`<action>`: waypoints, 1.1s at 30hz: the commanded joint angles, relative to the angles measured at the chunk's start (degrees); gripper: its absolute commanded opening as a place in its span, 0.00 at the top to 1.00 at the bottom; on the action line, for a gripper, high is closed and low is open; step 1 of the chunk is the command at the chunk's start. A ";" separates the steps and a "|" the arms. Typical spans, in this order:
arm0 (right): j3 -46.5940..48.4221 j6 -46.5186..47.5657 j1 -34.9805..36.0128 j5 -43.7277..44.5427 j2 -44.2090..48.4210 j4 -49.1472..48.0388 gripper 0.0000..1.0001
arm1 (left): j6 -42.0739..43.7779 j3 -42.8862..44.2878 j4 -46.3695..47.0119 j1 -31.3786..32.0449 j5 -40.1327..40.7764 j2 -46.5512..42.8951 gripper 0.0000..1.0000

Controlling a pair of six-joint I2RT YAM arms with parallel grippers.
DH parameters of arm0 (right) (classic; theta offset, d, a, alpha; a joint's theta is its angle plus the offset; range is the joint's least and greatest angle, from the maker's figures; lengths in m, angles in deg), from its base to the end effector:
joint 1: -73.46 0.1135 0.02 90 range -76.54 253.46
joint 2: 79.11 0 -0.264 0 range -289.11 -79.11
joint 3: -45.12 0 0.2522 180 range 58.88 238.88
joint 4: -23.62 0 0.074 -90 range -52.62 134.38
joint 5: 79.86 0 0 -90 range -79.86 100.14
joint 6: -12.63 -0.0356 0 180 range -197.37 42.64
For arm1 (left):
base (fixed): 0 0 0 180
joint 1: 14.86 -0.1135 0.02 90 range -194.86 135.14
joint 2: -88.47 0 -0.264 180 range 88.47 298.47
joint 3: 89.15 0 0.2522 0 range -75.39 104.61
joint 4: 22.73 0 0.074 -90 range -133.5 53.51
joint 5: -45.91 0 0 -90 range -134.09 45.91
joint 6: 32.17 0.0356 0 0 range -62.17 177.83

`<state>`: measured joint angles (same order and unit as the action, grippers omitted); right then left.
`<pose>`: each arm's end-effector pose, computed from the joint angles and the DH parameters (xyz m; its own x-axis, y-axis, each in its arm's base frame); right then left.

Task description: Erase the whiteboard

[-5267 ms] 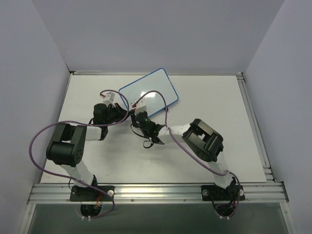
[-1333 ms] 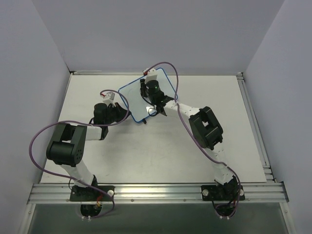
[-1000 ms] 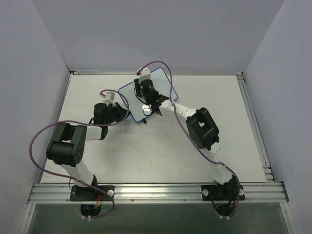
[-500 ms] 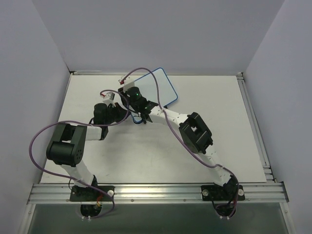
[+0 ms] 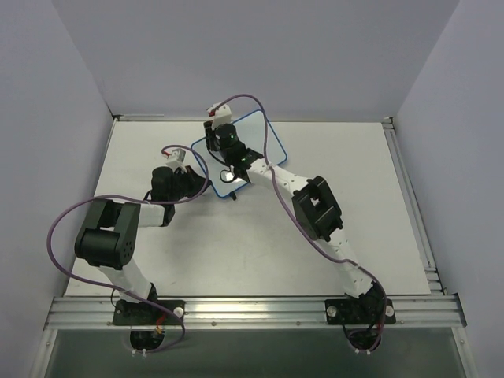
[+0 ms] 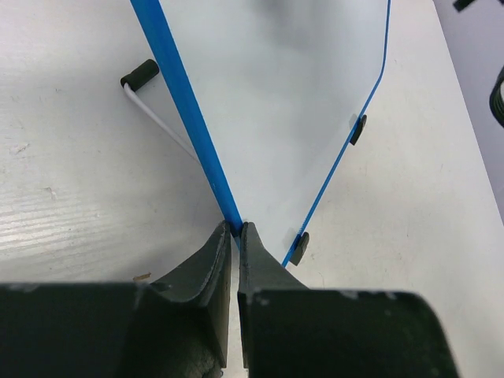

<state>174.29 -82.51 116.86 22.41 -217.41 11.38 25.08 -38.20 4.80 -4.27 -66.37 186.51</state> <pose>0.4228 0.3894 0.2550 -0.0071 0.1138 -0.9935 -0.5187 0.8490 0.1009 0.3213 -0.0738 0.1544 -0.5587 -0.4048 -0.7238 0.2603 0.7431 -0.6165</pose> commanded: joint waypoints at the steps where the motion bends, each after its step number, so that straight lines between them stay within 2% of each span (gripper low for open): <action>1: 2.27 0.22 -1.73 3.81 -2.41 2.27 0.93 | 1.64 1.04 0.19 0.92 -2.41 -0.66 0.98; 14: -0.37 1.02 -3.32 5.22 -0.65 2.27 0.93 | 1.55 1.22 0.36 0.92 -2.59 -0.30 0.98; 22: 4.82 3.74 2.21 1.44 -3.38 4.38 0.93 | 1.55 1.22 0.36 1.01 -2.59 -0.39 0.98; 28: 3.24 3.39 4.94 -0.49 -2.94 4.12 0.93 | 1.55 1.22 0.27 1.01 -2.50 -0.48 0.98; 33: -1.67 2.60 5.73 -1.73 -0.57 1.66 0.93 | 1.64 1.13 0.19 1.01 -2.50 -0.66 0.98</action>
<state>175.85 -79.23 121.95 23.03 -218.98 11.80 25.08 -38.16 4.59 -4.23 -66.31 186.51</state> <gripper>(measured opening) 0.314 0.112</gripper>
